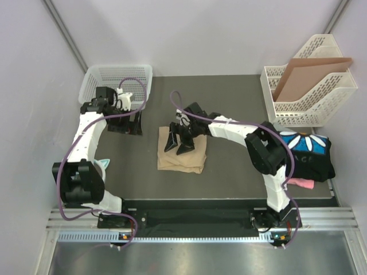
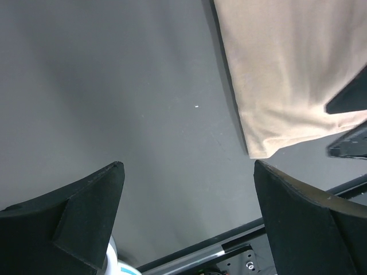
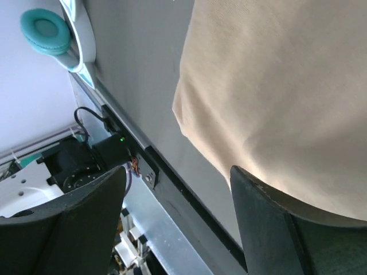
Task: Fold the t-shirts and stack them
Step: Smooth out wrinkles on the folded tshirt
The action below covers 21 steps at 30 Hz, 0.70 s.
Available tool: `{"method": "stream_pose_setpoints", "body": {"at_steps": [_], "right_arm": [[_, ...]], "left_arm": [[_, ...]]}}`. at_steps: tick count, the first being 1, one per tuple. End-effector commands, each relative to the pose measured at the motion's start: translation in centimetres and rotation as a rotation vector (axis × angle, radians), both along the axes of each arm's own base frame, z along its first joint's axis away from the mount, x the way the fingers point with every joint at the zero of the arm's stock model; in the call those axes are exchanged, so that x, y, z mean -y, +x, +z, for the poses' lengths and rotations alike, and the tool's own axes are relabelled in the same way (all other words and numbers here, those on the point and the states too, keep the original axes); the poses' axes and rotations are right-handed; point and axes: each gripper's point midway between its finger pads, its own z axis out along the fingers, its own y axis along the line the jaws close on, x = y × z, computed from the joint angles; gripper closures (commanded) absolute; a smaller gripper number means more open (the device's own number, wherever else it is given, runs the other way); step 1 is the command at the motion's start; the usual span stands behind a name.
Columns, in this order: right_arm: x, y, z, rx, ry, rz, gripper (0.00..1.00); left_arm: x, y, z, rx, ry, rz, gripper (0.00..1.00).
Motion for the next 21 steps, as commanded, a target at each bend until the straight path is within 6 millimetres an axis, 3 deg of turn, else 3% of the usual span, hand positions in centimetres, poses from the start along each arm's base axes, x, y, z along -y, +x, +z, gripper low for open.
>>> {"method": "stream_pose_setpoints", "body": {"at_steps": [1,3,7,9,11,12,14,15,18,21], "right_arm": [[-1.3,-0.6,-3.7,-0.04,-0.007,0.05,0.27],[-1.2,-0.6,-5.6,-0.064,-0.022,0.054,0.27],[-0.8,0.1,-7.1,-0.062,-0.06,0.074,0.27],[-0.1,0.6,-6.1,-0.052,-0.065,0.073,0.27],[0.4,1.6,-2.9,0.02,-0.021,0.082,0.25],[1.5,2.8,-0.5,0.056,0.006,0.054,0.24],[3.3,3.9,1.2,0.092,0.027,0.033,0.23],[5.0,5.3,3.2,0.136,0.044,-0.009,0.23],[9.2,7.4,4.1,0.196,0.035,-0.086,0.21],[13.1,8.9,2.6,0.235,-0.033,-0.157,0.2]], "left_arm": [[0.6,-0.4,2.4,0.075,-0.025,-0.04,0.01],[1.4,-0.5,3.0,0.084,-0.067,-0.069,0.01],[2.9,-0.9,3.7,0.09,-0.124,-0.127,0.01],[3.5,-0.9,4.1,0.096,-0.132,-0.15,0.01],[4.9,-1.1,4.1,0.094,-0.133,-0.2,0.01],[5.4,-1.2,4.1,0.097,-0.13,-0.214,0.01],[7.0,-0.9,4.2,0.107,-0.134,-0.254,0.01],[7.5,-0.8,4.0,0.104,-0.135,-0.265,0.01],[9.3,-0.5,3.2,0.091,-0.146,-0.301,0.01],[10.6,-0.1,1.9,0.071,-0.147,-0.32,0.01]]}}
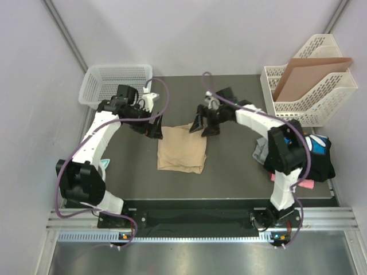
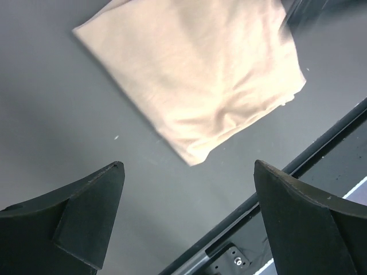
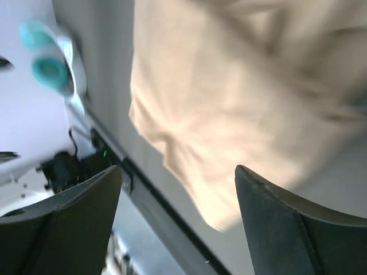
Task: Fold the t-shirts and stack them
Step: Smooth out wrinkles on the folded tshirt
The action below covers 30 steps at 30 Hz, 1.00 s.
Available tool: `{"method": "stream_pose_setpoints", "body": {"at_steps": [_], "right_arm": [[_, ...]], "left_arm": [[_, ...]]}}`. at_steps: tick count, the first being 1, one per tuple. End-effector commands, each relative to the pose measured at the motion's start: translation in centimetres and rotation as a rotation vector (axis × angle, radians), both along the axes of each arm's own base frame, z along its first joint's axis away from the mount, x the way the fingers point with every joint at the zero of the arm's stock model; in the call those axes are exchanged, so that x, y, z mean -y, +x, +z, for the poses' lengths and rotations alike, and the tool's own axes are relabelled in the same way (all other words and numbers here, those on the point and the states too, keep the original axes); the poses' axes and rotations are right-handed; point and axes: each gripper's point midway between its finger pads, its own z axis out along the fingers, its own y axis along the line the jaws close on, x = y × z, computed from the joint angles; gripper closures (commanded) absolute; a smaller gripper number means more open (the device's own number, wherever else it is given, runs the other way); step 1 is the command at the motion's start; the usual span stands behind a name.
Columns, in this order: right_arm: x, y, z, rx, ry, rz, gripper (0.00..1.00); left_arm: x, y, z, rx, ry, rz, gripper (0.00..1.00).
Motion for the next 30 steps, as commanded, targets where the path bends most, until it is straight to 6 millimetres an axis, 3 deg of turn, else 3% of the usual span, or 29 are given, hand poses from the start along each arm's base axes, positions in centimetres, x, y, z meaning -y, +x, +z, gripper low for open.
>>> {"method": "stream_pose_setpoints", "body": {"at_steps": [1,6,19,24,30], "right_arm": [[6.0,2.4,0.1,0.126,-0.068,-0.09,0.2],[8.6,2.9,-3.6,0.075,-0.075,-0.15,0.2],[7.8,3.5,-7.7,0.005,-0.076,-0.146,0.2],[5.0,2.6,-9.1,-0.021,-0.075,-0.1,0.2],[1.2,1.1,-11.3,-0.064,-0.085,-0.041,0.2]], "left_arm": [[2.3,1.8,-0.5,0.028,-0.029,-0.03,0.01],[3.4,2.3,-3.8,0.004,0.001,-0.032,0.01],[6.9,1.0,-9.5,-0.005,0.098,-0.181,0.01],[7.9,0.6,-11.5,-0.005,0.129,-0.216,0.01],[7.0,-1.2,-14.6,-0.038,0.161,-0.235,0.01]]}}
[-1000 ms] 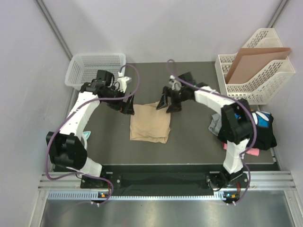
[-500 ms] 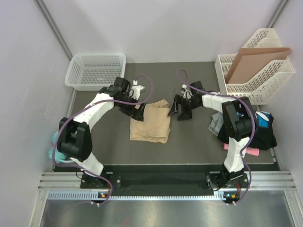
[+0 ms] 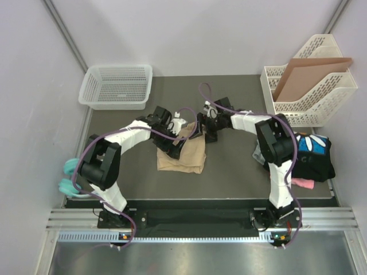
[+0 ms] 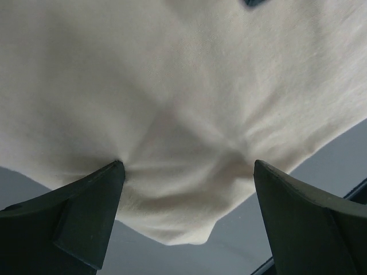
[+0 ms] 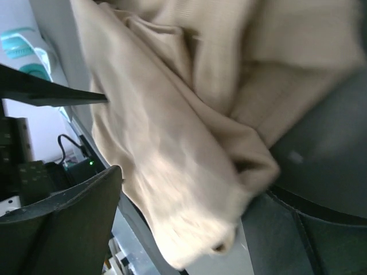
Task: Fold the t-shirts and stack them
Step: Smooth out wrinkles on the folded tshirt, then put the neatly folded tshirt into the corner of the board with the right arm
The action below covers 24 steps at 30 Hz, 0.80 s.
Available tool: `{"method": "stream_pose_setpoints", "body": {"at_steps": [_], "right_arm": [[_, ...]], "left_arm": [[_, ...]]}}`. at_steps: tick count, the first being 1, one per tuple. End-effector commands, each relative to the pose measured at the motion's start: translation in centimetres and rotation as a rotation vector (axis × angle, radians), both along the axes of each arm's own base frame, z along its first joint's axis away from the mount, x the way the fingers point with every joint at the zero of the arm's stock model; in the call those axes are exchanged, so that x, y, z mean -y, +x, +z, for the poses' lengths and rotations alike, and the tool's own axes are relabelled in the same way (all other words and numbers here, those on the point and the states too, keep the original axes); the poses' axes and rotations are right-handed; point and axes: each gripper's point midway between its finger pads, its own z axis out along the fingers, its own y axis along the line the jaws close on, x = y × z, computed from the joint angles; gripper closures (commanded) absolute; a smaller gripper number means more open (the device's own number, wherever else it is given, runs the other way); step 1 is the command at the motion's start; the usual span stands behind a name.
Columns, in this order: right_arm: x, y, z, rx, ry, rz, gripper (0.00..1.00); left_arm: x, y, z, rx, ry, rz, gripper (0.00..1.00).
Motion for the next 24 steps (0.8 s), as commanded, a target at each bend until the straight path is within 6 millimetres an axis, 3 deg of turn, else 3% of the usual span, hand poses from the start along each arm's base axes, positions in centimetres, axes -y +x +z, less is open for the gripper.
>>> {"method": "stream_pose_setpoints", "body": {"at_steps": [1,11,17,23,24], "right_arm": [[-2.0,-1.5,-5.3,-0.04,-0.099,0.029,0.2],[-6.0,-3.9,-6.9,-0.085,-0.045,0.062,0.22],[-6.6,-5.2,-7.9,-0.117,-0.022,0.054,0.28],[-6.9,-5.2,-7.9,-0.126,0.008,0.037,0.54],[-7.0,-5.0,-7.6,-0.122,0.014,0.04,0.63]], "left_arm": [[-0.5,-0.3,-1.9,0.03,0.015,-0.017,0.01],[-0.5,-1.4,-3.1,-0.008,0.021,-0.034,0.01],[-0.4,-1.9,-3.6,-0.022,0.026,-0.028,0.01],[-0.3,-1.7,-3.0,-0.006,0.027,-0.019,0.01],[-0.4,-1.6,-2.8,-0.002,0.032,-0.018,0.01]]}}
